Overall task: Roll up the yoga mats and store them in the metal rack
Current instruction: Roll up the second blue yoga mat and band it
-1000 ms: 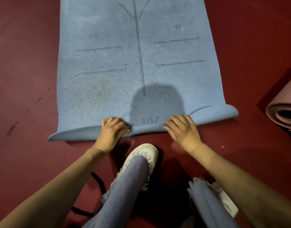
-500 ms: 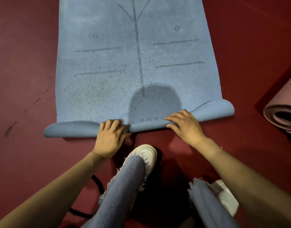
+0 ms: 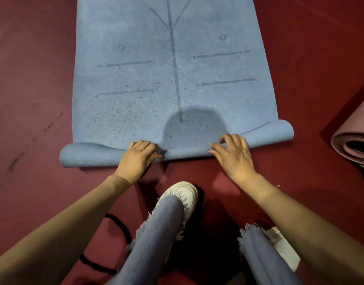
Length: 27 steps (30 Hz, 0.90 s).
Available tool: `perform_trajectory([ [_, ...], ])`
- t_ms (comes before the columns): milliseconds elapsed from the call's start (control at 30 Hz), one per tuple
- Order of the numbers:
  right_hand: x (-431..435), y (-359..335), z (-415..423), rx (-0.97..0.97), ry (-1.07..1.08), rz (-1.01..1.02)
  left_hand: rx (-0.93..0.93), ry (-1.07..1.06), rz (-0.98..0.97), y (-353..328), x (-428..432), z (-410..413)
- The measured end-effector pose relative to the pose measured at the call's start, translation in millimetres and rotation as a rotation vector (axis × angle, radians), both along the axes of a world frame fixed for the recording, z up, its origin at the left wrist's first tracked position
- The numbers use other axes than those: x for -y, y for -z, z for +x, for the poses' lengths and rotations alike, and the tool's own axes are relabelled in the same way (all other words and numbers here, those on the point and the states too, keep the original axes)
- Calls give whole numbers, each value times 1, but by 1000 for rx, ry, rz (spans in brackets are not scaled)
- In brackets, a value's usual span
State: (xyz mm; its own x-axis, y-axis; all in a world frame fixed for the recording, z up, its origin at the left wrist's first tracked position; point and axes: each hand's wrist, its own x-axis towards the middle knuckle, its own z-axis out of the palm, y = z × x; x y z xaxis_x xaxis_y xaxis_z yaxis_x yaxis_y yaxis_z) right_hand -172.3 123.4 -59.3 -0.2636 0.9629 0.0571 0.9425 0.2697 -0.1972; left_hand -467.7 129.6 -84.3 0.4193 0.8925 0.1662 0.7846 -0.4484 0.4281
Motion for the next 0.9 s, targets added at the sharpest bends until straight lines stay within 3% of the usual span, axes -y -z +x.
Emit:
perform_trajectory([
  [133,3,6,15,-68,-111,-20,90,35,-16,3,-3,-5],
  [267,-8,1,16,-127,-85,-128,122,27,3,3,3,-4],
  [433,-31,-10,14,-141,-51,-277,9,35,62,2,11,-13],
  [600,-44,-14,12,-126,-26,-389,-75,-119,60,-3,10,-4],
  [667,-43,-11,9,-110,-25,-348,-62,-141,39,-3,6,-3],
  [800,-28,1,-1,-37,82,-7,-50,-124,25,-3,-9,-7],
  [900,-23,3,-7,18,60,101,-61,-107,4,0,-14,-10],
])
